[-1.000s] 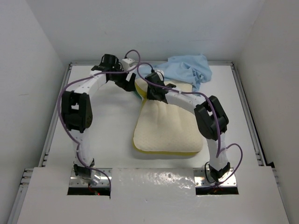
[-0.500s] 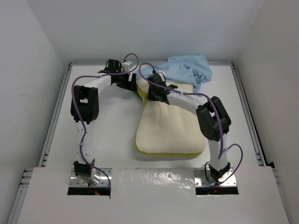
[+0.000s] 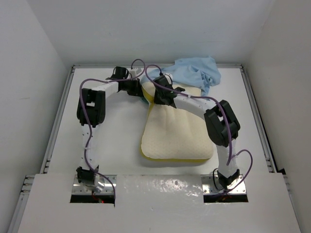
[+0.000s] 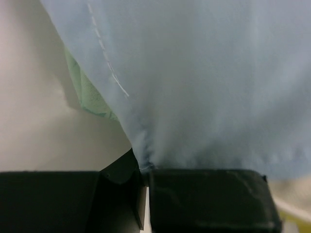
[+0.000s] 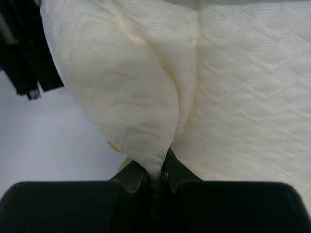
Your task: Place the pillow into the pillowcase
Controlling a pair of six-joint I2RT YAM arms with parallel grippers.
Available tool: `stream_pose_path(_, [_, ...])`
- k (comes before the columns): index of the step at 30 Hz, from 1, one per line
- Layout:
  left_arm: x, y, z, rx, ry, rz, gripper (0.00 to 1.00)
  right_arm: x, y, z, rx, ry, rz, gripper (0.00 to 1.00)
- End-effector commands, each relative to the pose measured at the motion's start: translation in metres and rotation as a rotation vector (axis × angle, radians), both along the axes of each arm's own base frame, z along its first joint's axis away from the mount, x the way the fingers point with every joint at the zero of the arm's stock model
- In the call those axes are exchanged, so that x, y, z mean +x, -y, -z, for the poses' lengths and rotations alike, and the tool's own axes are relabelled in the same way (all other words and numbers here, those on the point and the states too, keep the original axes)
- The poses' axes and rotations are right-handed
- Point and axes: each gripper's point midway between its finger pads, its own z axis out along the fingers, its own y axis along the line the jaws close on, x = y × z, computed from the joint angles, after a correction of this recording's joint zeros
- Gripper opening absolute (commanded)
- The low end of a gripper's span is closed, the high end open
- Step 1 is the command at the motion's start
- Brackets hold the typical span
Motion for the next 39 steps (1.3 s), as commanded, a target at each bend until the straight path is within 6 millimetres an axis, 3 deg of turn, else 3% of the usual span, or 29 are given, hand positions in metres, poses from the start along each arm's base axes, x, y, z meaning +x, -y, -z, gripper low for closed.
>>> stream_pose_path(1, [-0.01, 0.011, -0.1, -0.102, 0.189, 0.107, 0.0, 0.032, -0.008, -0.048, 0.095, 0.101, 0.104, 0.0])
stream_pose_path(2, [-0.02, 0.005, -0.134, -0.066, 0.303, 0.135, 0.0, 0.041, -0.006, -0.061, 0.114, 0.111, 0.145, 0.0])
stream_pose_path(4, [-0.028, -0.005, -0.156, -0.005, 0.389, 0.141, 0.0, 0.059, 0.006, -0.063, 0.117, 0.119, 0.222, 0.0])
stream_pose_path(5, [-0.033, -0.007, -0.162, 0.018, 0.402, 0.159, 0.0, 0.065, 0.01, -0.064, 0.127, 0.11, 0.26, 0.0])
stream_pose_path(6, [-0.042, -0.01, -0.167, 0.049, 0.397, 0.206, 0.0, 0.077, 0.008, -0.083, 0.153, 0.147, 0.283, 0.0])
stream_pose_path(7, [-0.049, -0.009, -0.168, 0.057, 0.388, 0.234, 0.0, 0.087, 0.017, -0.088, 0.142, 0.171, 0.333, 0.0])
stream_pose_path(8, [-0.059, -0.003, -0.167, 0.054, 0.38, 0.275, 0.0, 0.094, 0.019, -0.078, 0.127, 0.166, 0.363, 0.0])
stream_pose_path(9, [-0.073, 0.0, -0.165, 0.066, 0.369, 0.328, 0.0, 0.107, 0.023, -0.094, 0.154, 0.208, 0.4, 0.0])
stream_pose_path(12, [-0.107, 0.016, -0.144, 0.093, 0.313, 0.458, 0.0, 0.13, 0.02, -0.095, 0.234, 0.24, 0.465, 0.0])
stream_pose_path(14, [-0.135, 0.022, -0.124, 0.096, 0.255, 0.526, 0.0, 0.143, 0.026, -0.117, 0.268, 0.331, 0.51, 0.0])
stream_pose_path(18, [-0.169, 0.01, -0.089, 0.105, 0.135, 0.555, 0.0, 0.141, 0.029, -0.153, 0.339, 0.41, 0.512, 0.0])
stream_pose_path(19, [-0.178, 0.006, -0.08, 0.108, 0.106, 0.568, 0.0, 0.136, 0.026, -0.149, 0.359, 0.407, 0.49, 0.0])
stream_pose_path(20, [-0.181, 0.004, -0.078, 0.106, 0.094, 0.568, 0.0, 0.13, 0.023, -0.151, 0.374, 0.413, 0.471, 0.0])
stream_pose_path(21, [-0.182, 0.003, -0.079, 0.097, 0.089, 0.571, 0.0, 0.121, 0.023, -0.169, 0.394, 0.443, 0.456, 0.0])
stream_pose_path(23, [-0.178, 0.005, -0.094, 0.066, 0.107, 0.574, 0.0, 0.101, 0.016, -0.15, 0.329, 0.425, 0.437, 0.0])
stream_pose_path(27, [-0.171, 0.019, -0.127, 0.05, 0.167, 0.616, 0.0, 0.091, 0.001, -0.115, 0.336, 0.336, 0.412, 0.0])
stream_pose_path(28, [-0.178, 0.026, -0.126, 0.081, 0.171, 0.666, 0.0, 0.093, -0.004, -0.096, 0.332, 0.294, 0.417, 0.0])
stream_pose_path(31, [-0.198, 0.035, -0.106, 0.095, 0.13, 0.732, 0.0, 0.094, -0.026, -0.081, 0.364, 0.271, 0.354, 0.0])
stream_pose_path(32, [-0.214, 0.031, -0.092, 0.078, 0.082, 0.766, 0.0, 0.096, -0.033, -0.089, 0.385, 0.298, 0.341, 0.0])
stream_pose_path(34, [-0.245, 0.031, -0.092, -0.016, 0.038, 0.86, 0.0, 0.098, -0.045, -0.093, 0.408, 0.311, 0.308, 0.0])
stream_pose_path(37, [-0.279, 0.03, -0.106, -0.124, 0.019, 0.964, 0.0, 0.105, -0.046, -0.097, 0.489, 0.326, 0.291, 0.0])
stream_pose_path(39, [-0.286, 0.027, -0.105, -0.106, -0.001, 0.973, 0.0, 0.11, -0.051, -0.109, 0.5, 0.375, 0.237, 0.0])
